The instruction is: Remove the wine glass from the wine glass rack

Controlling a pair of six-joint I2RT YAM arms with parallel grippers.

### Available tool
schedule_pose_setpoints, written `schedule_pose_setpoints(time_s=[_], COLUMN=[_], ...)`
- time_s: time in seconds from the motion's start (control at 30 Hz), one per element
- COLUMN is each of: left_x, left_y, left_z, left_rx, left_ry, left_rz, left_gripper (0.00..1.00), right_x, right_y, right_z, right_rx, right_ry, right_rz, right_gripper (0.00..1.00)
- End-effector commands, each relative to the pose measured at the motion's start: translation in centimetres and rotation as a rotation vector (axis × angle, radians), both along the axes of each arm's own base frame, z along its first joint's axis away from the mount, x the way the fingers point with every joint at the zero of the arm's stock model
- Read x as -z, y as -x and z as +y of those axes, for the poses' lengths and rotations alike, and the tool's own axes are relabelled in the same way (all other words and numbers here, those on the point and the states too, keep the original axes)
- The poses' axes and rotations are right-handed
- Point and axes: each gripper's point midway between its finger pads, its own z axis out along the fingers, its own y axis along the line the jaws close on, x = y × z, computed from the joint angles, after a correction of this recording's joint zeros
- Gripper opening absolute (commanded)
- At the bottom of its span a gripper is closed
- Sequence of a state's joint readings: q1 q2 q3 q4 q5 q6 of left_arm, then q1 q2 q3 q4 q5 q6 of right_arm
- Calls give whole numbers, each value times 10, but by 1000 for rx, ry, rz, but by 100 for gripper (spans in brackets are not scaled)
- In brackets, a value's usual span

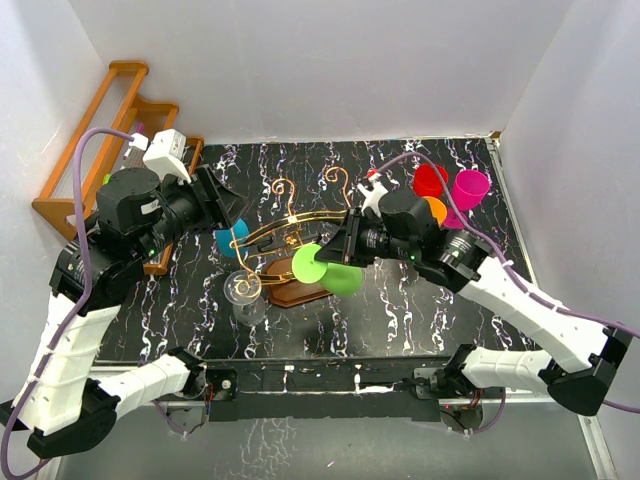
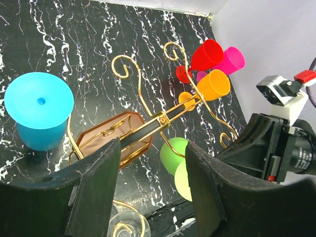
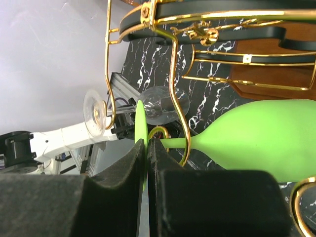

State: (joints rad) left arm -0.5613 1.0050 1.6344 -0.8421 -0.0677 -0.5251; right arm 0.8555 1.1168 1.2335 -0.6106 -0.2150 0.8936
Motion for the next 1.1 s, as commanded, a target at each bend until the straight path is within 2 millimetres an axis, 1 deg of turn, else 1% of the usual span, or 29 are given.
schedule_pose_setpoints(time_s=[0.0,0.1,0.17,0.27,0.33,0.47,0.53,0.6,0.67,0.73,0.8,0.9,0.97,1.07], left_x=[-4,-5,-5,-4,-5,-5,-5,-5,-7,-8,-9,-13,-15,-16], left_y=[3,4,3,4,4,3,2,1,1,-1,-1,-1,-2,-2], left_z=[0,1,1,2,2,-2,-5,-9,-12,-14,-15,-17,-19,-24], left_rx=[9,6,7,4,5,19,31,45,57,63,68,76,84,104], left_ry=[6,4,0,-6,-3,3,8,17,26,29,28,31,34,40], left_rz=[-14,-17,-17,-15,-16,-15,-12,-10,-11,-12,-13,-18,-19,-13], left_gripper=[54,54,54,54,54,54,54,54,54,54,54,55,55,55], right_x=[-33,-39,-40,-41,-41,-41,-39,-34,-25,-15,-14,-28,-46,-79], right_y=[-17,-18,-14,-1,8,26,39,54,64,69,68,62,63,72], right_z=[22,32,39,45,45,35,28,22,14,4,-8,-29,-37,-40], right_rx=[-25,-65,-108,-184,-225,-272,-323,-388,-419,-410,-363,-263,-232,-249], right_ry=[-99,-124,-138,-158,-155,-131,-122,-109,-71,-25,9,49,31,-35], right_rz=[-109,-121,-107,-80,-70,-74,-65,-42,-17,-2,-21,-70,-102,-138], right_gripper=[8,8,8,8,8,8,8,8,8,8,8,8,8,8])
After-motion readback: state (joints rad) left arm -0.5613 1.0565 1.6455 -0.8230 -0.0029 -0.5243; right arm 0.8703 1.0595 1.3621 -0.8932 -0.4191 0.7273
